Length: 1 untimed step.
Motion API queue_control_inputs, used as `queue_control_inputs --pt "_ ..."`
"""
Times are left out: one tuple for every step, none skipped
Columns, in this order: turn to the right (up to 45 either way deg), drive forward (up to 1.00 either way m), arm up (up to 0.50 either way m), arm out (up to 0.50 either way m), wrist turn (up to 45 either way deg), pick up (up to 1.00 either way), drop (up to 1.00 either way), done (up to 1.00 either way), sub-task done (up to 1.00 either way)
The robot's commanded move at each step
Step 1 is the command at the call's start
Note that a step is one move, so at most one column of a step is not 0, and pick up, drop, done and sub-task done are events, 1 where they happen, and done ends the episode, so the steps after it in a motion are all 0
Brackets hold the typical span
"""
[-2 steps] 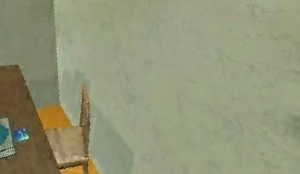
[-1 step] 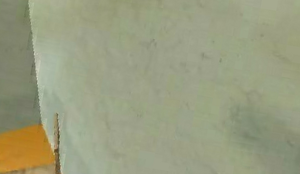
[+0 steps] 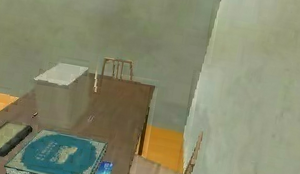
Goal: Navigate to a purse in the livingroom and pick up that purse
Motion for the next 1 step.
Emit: queue_control_inputs --pt "-45.0 0.0 0.0 0.0 0.0 0.0 0.0 0.0 0.0"
